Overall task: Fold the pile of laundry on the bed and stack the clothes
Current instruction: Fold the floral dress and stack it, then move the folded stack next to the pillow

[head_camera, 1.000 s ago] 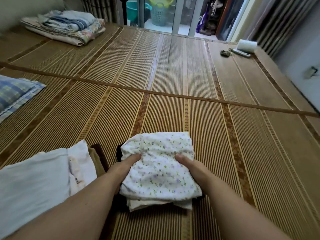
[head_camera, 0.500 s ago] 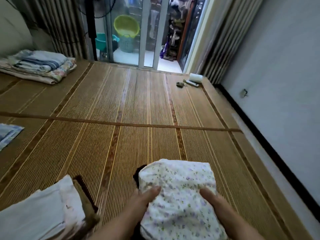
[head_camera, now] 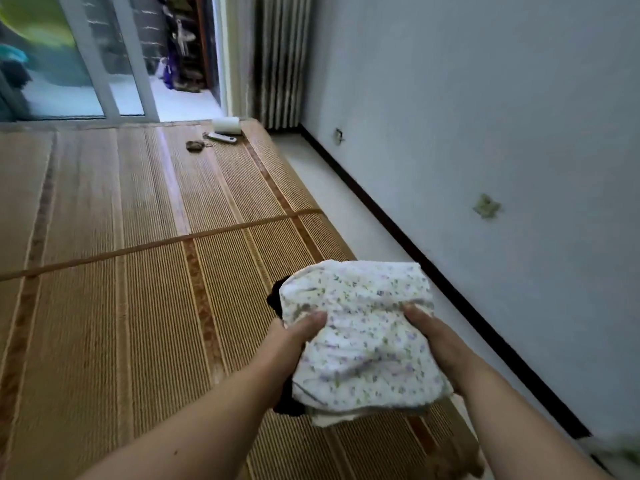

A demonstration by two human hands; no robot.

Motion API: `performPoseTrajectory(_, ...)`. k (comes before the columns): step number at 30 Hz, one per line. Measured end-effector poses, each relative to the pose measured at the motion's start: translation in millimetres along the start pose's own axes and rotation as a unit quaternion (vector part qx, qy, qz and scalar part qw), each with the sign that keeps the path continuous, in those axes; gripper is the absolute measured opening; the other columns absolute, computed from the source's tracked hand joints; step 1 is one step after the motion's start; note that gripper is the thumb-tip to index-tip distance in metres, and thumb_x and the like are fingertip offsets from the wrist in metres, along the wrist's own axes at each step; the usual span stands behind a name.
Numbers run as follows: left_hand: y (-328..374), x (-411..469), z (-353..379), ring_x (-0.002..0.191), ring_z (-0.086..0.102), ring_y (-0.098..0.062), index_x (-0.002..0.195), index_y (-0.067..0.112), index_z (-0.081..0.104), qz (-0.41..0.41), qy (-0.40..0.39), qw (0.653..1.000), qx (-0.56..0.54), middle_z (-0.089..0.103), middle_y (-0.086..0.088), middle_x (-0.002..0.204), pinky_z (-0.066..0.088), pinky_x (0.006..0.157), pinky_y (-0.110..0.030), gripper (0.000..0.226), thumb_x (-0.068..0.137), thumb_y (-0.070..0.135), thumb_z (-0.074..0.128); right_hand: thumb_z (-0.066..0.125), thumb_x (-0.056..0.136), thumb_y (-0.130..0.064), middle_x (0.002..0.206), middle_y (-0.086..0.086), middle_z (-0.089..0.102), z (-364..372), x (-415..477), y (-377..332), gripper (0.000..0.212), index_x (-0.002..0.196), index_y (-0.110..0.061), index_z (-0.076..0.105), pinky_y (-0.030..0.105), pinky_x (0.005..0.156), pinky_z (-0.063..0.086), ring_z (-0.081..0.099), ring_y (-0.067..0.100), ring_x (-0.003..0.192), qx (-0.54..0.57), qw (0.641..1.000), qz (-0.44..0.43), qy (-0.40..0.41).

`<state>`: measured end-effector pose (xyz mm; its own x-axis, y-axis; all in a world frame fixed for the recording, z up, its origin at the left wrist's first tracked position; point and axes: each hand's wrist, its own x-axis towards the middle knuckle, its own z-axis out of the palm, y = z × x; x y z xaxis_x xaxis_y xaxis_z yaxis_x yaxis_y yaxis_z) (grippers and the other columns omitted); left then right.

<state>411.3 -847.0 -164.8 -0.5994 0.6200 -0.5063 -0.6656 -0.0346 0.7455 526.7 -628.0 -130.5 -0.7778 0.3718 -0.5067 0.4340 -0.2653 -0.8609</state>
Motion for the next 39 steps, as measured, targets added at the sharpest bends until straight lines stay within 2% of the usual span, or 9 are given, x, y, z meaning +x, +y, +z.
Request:
performPoseTrajectory(4,-40.3,51.0,52.9,0.094,0.07,-0.04,0.13,0.016,0.048,-0.019,0.024,0.999,-0.012,0.069,-0.019,0.113,0.057,0.078,-0.056,0.072,0.069,0.038,0.079,0.088,0.044,-0.058,0.114,0.013,0.07,-74.5,38.7,9.6,0.096,0.124,-0.013,0.061,0.048,0.083,0.056,0.068,0.034,0.101,0.008,1.0,0.012,-0.006)
performPoseTrajectory(9,-99.4,110.2,63.3,0.093,0.07,-0.042,0.128,0.022,0.047,-0.04,0.103,0.992,-0.056,0.067,-0.02,0.117,0.054,0.079,-0.063,0.068,0.07,0.036,0.08,0.092,0.029,-0.06,0.112,0.013,0.071,-119.8,110.1,41.9,0.109,0.121,-0.01,0.063,0.055,0.095,0.049,0.068,0.035,0.102,-0.038,0.998,0.054,-0.018)
performPoseTrajectory(15,-169.2,176.9,41.0,0.094,0.069,-0.043,0.126,0.036,0.045,-0.071,0.171,0.98,-0.066,0.064,-0.015,0.12,0.052,0.076,-0.067,0.07,0.067,0.043,0.083,0.09,0.041,-0.049,0.111,0.012,0.071,-138.5,184.9,105.3,0.091,0.119,-0.009,0.063,0.049,0.09,0.053,0.069,0.033,0.1,-0.053,0.994,0.082,-0.051)
performPoseTrajectory(19,-181.6,221.4,20.7,0.094,0.07,-0.039,0.129,0.031,0.048,-0.064,0.186,0.98,-0.017,0.066,-0.013,0.121,0.054,0.079,-0.063,0.09,0.049,0.053,0.086,0.091,0.047,-0.046,0.107,0.008,0.073,-140.8,225.2,148.1,0.079,0.115,-0.016,0.065,0.052,0.091,0.053,0.07,0.031,0.097,-0.053,0.995,0.085,-0.016)
performPoseTrajectory(26,-186.6,252.5,-13.4,0.09,0.071,-0.034,0.132,0.023,0.044,-0.107,0.214,0.968,0.078,0.066,-0.009,0.116,0.058,0.078,-0.054,0.097,0.052,0.057,0.086,0.086,0.063,-0.043,0.111,-0.002,0.068,-122.8,255.0,173.0,0.065,0.117,-0.018,0.062,0.038,0.091,0.05,0.064,0.021,0.1,-0.177,0.981,0.064,0.049)
performPoseTrajectory(31,-164.9,224.9,8.6,0.091,0.067,-0.03,0.142,0.03,0.033,-0.076,0.232,0.949,0.202,0.059,-0.011,0.123,0.06,0.07,-0.046,0.084,0.073,0.057,0.072,0.079,0.073,-0.044,0.148,0.005,0.041,-111.9,214.0,136.7,0.104,0.152,-0.024,0.015,0.045,0.106,0.039,0.046,0.027,0.131,-0.365,0.919,-0.038,0.145)
performPoseTrajectory(33,-147.3,201.4,17.0,0.108,0.062,-0.031,0.146,0.04,0.025,-0.033,0.211,0.935,0.283,0.048,-0.009,0.139,0.058,0.081,-0.05,0.09,0.071,0.059,0.071,0.078,0.075,-0.041,0.149,0.006,0.038,-100.3,187.4,123.1,0.1,0.152,-0.025,0.017,0.044,0.106,0.038,0.042,0.026,0.133,-0.417,0.89,-0.099,0.153)
performPoseTrajectory(36,-112.6,157.4,30.8,0.137,0.038,-0.026,0.152,0.034,0.015,0.031,0.19,0.899,0.394,0.029,0.001,0.155,0.041,0.107,-0.052,0.095,0.077,0.049,0.072,0.074,0.078,-0.04,0.144,0.003,0.041,-69.5,147.9,106.3,0.084,0.148,-0.029,0.03,0.042,0.106,0.039,0.043,0.023,0.13,-0.507,0.845,-0.14,0.095)
performPoseTrajectory(39,-66.6,94.8,34.8,0.145,0.021,-0.016,0.152,0.034,0.016,0.085,0.18,0.841,0.503,0.021,0.008,0.158,0.026,0.118,-0.046,0.089,0.082,0.045,0.069,0.07,0.081,-0.041,0.148,-0.001,0.04,-23.1,108.9,77.1,0.074,0.146,-0.026,0.038,0.043,0.112,0.031,0.036,0.018,0.137,-0.589,0.786,-0.187,0.02)
